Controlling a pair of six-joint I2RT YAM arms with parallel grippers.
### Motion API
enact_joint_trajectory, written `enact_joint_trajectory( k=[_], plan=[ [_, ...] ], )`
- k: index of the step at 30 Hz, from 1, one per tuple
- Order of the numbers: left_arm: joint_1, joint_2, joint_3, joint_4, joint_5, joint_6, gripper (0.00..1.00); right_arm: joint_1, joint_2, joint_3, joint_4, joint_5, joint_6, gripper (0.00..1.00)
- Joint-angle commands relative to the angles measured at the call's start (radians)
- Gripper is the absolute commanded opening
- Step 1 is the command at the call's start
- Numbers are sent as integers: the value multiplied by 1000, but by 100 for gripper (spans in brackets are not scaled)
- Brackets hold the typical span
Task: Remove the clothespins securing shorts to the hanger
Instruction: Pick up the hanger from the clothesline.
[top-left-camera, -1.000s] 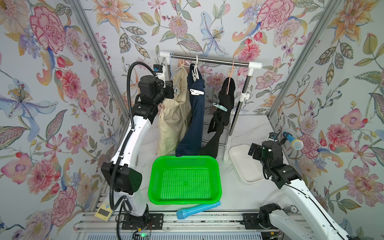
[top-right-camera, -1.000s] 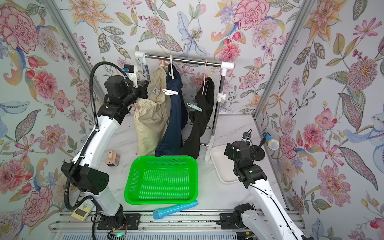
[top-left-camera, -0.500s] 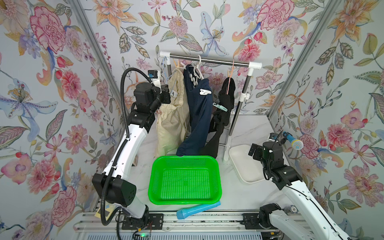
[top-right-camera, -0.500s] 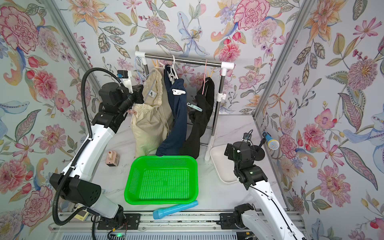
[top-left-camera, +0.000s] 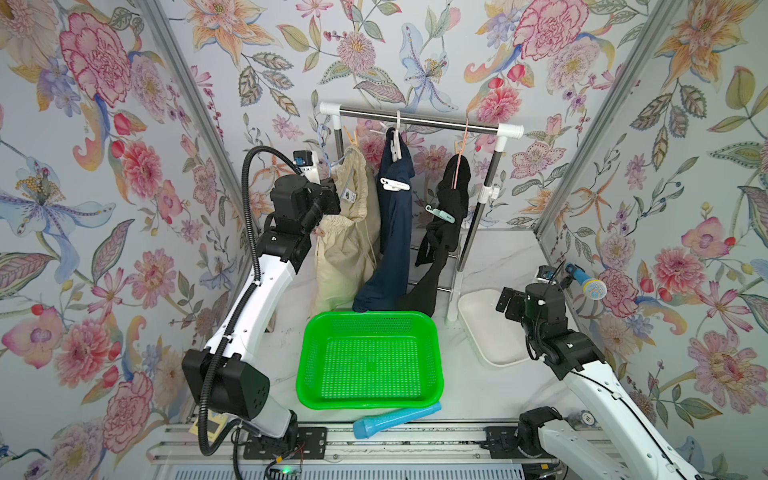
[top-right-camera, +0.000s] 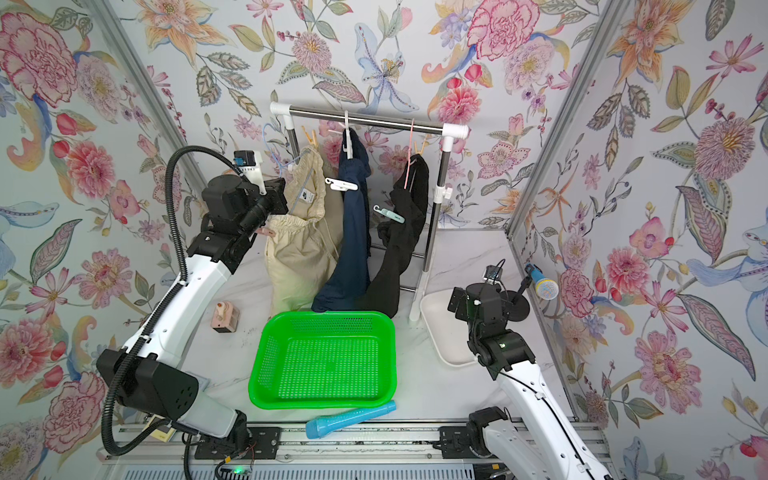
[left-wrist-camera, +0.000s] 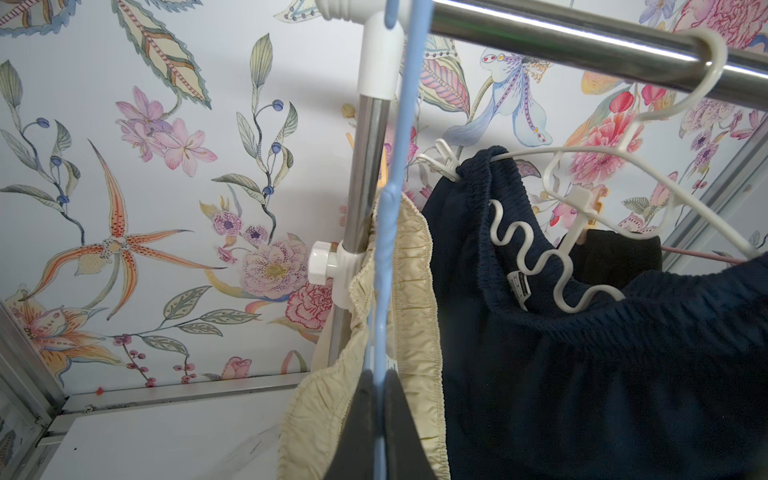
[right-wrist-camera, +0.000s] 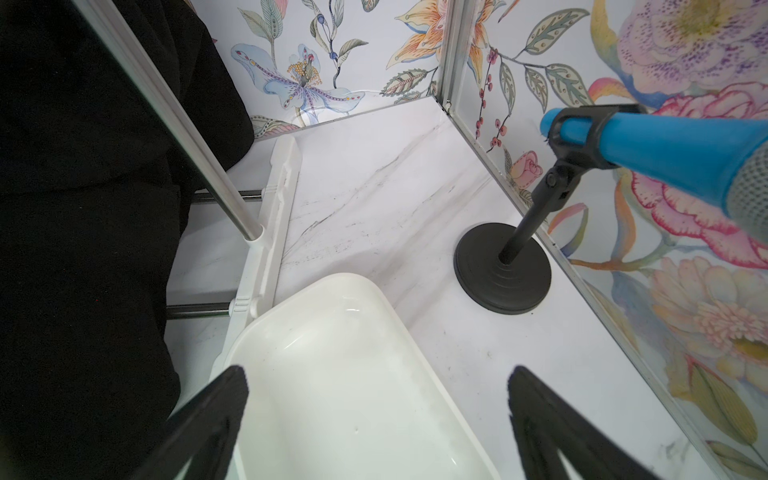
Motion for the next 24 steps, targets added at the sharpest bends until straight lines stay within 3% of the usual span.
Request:
enact_joint_trajectory(
  k=[1,14,24],
  plan=[
    [-9,14,-15,97,-3,-26,0,6,-10,5,-16,10,-15,99],
    [-26,-180,-202,171,91,84,0,6,10,-5,-11,25,-13,99],
    [-25,-292,-220,25,16,132,0,5,-9,2,-10,18,-1,99]
  ],
)
